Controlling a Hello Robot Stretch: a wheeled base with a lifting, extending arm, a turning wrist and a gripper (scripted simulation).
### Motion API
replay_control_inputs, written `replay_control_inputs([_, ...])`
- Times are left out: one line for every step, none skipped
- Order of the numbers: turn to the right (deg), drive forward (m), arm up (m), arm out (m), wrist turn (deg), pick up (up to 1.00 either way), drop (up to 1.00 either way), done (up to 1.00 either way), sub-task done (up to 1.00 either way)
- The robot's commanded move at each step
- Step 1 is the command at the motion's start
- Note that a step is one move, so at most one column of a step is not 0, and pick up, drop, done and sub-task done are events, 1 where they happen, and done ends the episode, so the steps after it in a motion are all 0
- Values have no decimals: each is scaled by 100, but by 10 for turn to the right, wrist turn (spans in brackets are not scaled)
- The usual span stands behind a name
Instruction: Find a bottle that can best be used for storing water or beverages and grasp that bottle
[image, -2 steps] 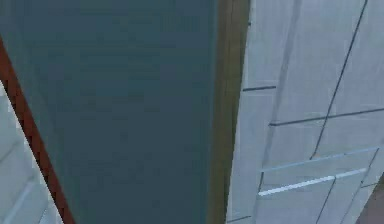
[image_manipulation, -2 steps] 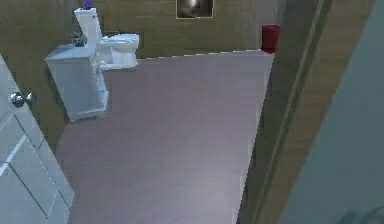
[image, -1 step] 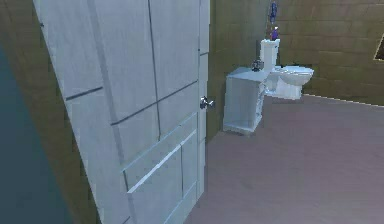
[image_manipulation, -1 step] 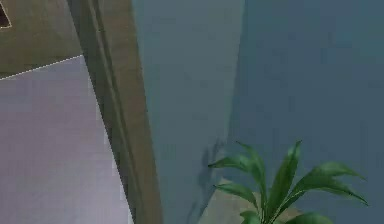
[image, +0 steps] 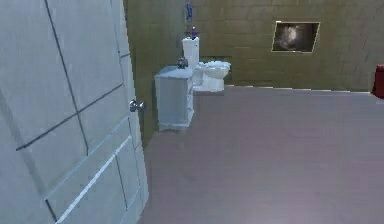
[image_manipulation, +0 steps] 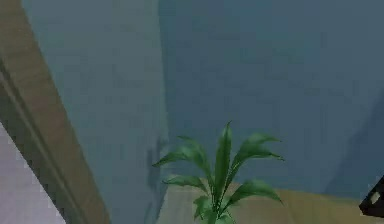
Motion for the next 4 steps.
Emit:
replay_control_inputs([0, 45, 0, 0, 0, 0, 0, 0, 0])
replay_control_inputs([450, 0, 0, 0, 0, 0, 0, 0, 0])
replay_control_inputs([60, 0, 0, 0, 0, 0, 0, 0, 0])
replay_control_inputs([0, 30, 0, 0, 0, 0, 0, 0, 0])
